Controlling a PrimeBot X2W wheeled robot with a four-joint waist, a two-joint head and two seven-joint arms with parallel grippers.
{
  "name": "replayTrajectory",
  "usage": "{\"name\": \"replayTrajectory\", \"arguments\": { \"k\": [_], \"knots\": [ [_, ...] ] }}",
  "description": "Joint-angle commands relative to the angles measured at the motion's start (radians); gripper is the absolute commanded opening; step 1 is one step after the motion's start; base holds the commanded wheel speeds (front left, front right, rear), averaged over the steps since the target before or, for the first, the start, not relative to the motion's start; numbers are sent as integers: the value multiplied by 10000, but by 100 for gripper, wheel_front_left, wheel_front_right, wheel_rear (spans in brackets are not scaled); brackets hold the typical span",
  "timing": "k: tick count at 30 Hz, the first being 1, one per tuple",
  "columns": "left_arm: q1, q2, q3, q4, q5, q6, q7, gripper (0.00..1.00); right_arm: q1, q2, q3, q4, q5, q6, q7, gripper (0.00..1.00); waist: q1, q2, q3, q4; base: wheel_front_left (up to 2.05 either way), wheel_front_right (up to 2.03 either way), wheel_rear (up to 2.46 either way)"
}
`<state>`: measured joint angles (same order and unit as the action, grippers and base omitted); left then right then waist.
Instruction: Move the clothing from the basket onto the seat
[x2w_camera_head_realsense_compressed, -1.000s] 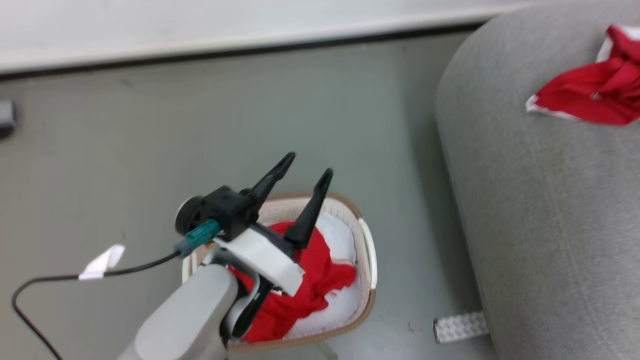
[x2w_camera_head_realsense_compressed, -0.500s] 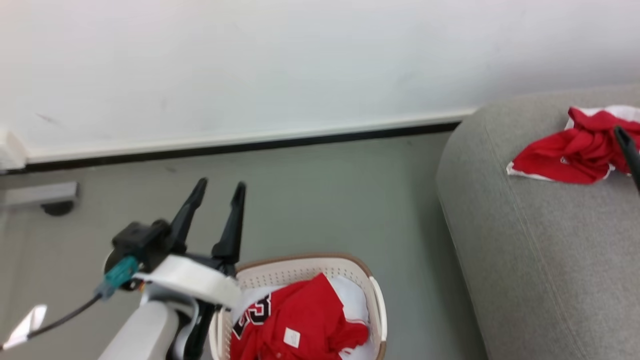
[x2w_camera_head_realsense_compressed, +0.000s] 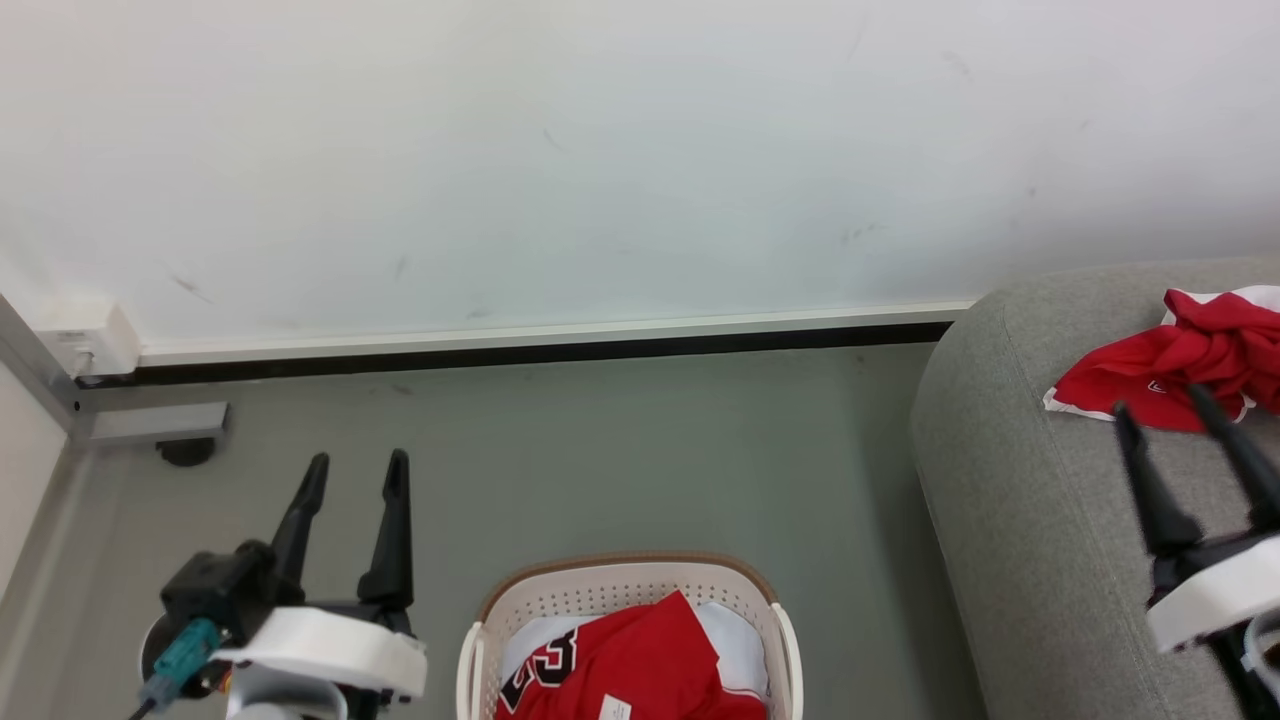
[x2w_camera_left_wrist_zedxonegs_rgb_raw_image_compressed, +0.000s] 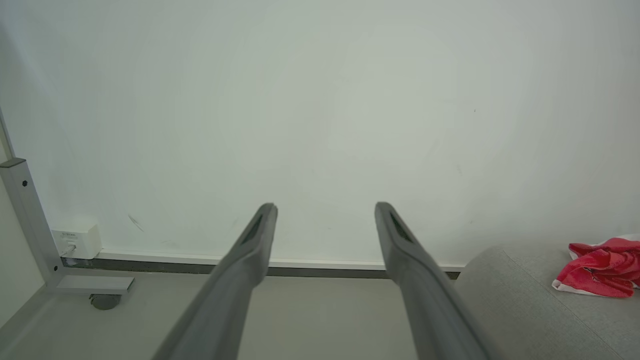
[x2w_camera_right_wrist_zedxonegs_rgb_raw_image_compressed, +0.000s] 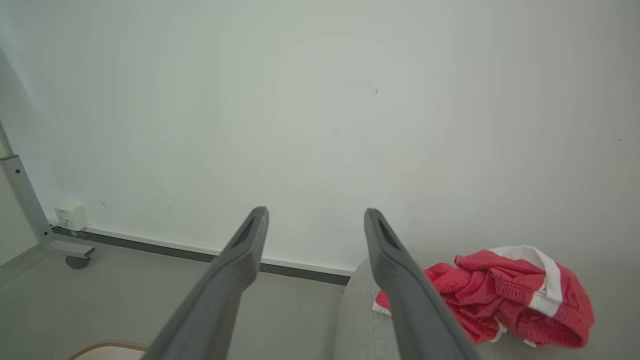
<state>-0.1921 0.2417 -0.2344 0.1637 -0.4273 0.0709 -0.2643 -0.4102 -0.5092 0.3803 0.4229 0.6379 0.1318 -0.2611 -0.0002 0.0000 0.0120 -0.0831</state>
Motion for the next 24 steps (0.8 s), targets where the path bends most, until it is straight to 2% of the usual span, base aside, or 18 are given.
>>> {"name": "replayTrajectory", "arguments": {
  "k": [1, 7, 9, 10, 11, 18, 24],
  "knots": [
    [321, -124, 201, -129, 287, -49, -2, 100, 591, 385, -394, -372, -378, -22, -40, 100, 2, 0, -18, -16, 0, 0, 0],
    [1064, -683, 1108, -350, 876, -260, -2, 100, 2242, 1929, -1716, -1951, -2021, -22, -41, 100, 2, 0, -15, -109, 0, 0, 0],
    [1277, -903, 1365, -413, 1025, -370, -2, 100, 2649, 2340, -2003, -2333, -2325, -22, -42, 100, 2, 0, -5, -144, 0, 0, 0],
    [1277, -903, 1365, -413, 1025, -370, -2, 100, 2649, 2340, -2003, -2333, -2325, -22, -42, 100, 2, 0, -5, -144, 0, 0, 0],
    [1458, -1096, 1605, -462, 1228, -483, -1, 100, 2980, 2696, -2188, -2577, -2564, -22, -41, 100, 2, 0, -2, -172, 0, 0, 0],
    [1744, -1618, 2248, -458, 1753, -906, -2, 100, 3481, 3248, -2432, -2798, -3041, -22, -43, 100, 2, 0, 0, -200, 0, 0, 0],
    [1662, -1820, 2532, -297, 2051, -1198, -1, 100, 3434, 3362, -2419, -2740, -3193, -22, -44, 100, 2, 0, 51, -179, 0, 0, 0]
  ]
}}
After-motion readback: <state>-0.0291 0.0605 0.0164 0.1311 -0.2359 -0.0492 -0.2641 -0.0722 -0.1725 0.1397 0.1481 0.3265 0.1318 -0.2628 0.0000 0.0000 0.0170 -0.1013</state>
